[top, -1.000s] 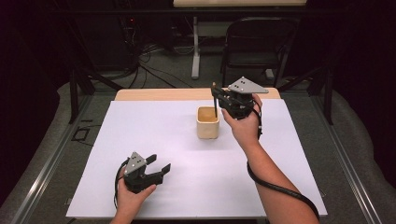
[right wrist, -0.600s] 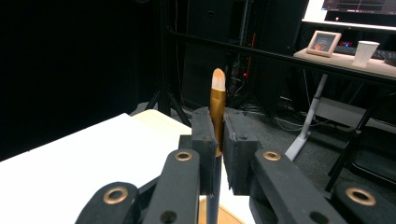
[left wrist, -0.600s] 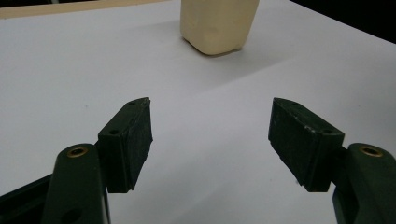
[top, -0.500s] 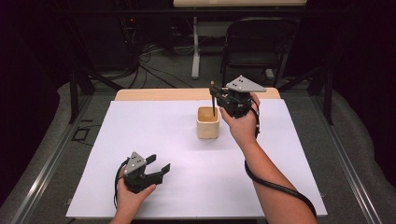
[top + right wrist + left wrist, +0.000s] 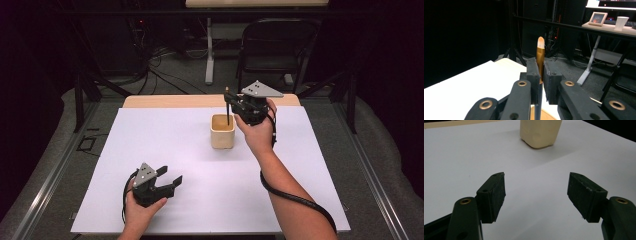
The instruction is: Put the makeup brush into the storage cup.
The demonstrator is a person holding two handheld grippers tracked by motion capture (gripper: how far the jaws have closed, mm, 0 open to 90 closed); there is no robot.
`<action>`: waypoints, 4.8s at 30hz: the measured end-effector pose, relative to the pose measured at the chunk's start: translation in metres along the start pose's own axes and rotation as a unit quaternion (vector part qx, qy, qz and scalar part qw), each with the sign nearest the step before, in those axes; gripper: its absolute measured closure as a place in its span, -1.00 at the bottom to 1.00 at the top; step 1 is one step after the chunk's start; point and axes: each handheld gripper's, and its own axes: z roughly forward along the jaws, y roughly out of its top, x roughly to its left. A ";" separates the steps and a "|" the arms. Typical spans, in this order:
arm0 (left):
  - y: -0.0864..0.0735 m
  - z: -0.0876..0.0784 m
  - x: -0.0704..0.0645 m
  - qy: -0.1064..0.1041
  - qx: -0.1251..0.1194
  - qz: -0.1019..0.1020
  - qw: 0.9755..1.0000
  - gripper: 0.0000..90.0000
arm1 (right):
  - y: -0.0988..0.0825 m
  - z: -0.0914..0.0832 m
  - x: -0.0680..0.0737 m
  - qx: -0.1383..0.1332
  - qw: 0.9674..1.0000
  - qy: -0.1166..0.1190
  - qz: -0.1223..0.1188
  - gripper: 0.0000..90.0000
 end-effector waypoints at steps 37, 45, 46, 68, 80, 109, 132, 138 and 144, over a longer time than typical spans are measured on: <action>-0.004 0.002 0.002 0.002 0.007 -0.006 1.000 -0.31 | -0.066 0.025 -0.013 0.042 0.998 -0.021 0.050 0.87; -0.004 0.002 0.002 0.003 0.007 -0.005 1.000 -0.30 | -0.073 0.026 -0.013 0.048 0.997 -0.022 0.053 0.87; -0.004 0.002 0.002 0.003 0.007 -0.005 1.000 -0.30 | -0.074 0.026 -0.013 0.047 0.997 -0.023 0.052 0.87; -0.004 0.002 0.003 0.002 0.005 -0.003 1.000 -0.28 | -0.087 0.033 -0.011 0.068 0.996 -0.026 0.048 0.87; -0.003 0.002 0.003 0.003 0.006 -0.003 1.000 -0.27 | -0.091 0.033 -0.014 0.078 0.995 -0.028 0.046 0.87; -0.003 0.001 0.004 0.003 0.004 -0.005 1.000 -0.26 | -0.095 0.034 -0.012 0.085 0.995 -0.023 0.039 0.87; -0.003 0.002 0.004 0.002 0.004 -0.007 1.000 -0.27 | -0.100 0.035 -0.010 0.086 0.995 -0.004 0.051 0.25; -0.003 0.001 0.004 0.003 0.001 -0.008 1.000 -0.27 | -0.098 0.036 -0.005 0.097 0.995 -0.004 0.029 -0.11; -0.003 0.001 0.004 0.003 0.001 -0.006 1.000 -0.27 | -0.097 0.036 -0.004 0.103 0.994 -0.006 0.025 -0.23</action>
